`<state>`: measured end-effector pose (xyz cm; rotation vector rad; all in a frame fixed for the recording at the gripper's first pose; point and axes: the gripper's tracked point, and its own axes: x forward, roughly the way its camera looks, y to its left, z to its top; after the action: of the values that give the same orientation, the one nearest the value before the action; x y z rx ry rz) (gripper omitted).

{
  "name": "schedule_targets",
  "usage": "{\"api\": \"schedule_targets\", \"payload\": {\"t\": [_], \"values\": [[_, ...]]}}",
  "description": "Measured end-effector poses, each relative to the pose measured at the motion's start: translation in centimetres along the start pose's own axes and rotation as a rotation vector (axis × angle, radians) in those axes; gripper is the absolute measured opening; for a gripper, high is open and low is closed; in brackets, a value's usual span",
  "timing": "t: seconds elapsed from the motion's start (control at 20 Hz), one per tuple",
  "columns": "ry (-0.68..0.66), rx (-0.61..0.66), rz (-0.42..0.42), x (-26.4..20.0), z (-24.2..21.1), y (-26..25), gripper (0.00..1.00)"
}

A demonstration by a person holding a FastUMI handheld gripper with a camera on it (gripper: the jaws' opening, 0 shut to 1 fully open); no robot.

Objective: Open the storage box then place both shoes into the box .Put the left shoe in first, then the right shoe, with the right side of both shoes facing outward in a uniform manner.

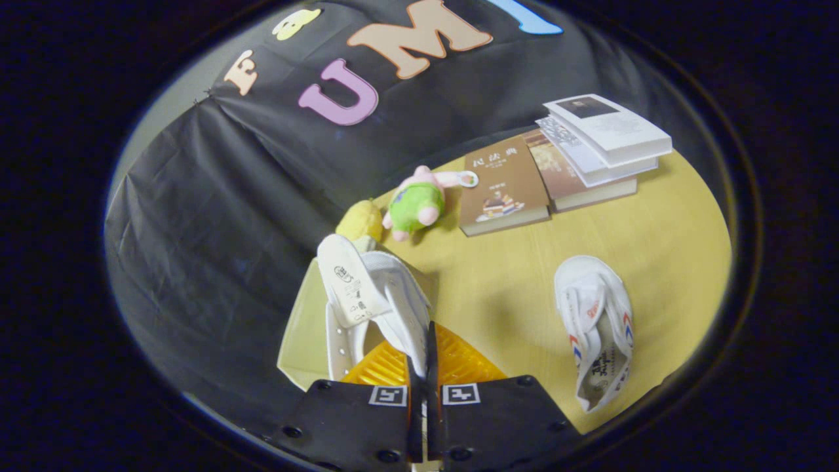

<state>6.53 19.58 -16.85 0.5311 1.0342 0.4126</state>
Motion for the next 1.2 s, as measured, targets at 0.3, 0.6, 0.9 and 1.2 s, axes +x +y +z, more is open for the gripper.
{"api": "schedule_targets", "payload": {"t": [0.3,0.6,0.9,1.2], "values": [[0.036,0.013,0.099,0.0,-0.4,8.3,0.06],[0.144,0.207,0.118,6.0,-2.1,15.7,0.06],[0.134,0.393,-0.127,13.2,-4.7,13.8,0.06],[0.113,0.436,-0.306,16.6,-7.1,10.5,0.06]]}}
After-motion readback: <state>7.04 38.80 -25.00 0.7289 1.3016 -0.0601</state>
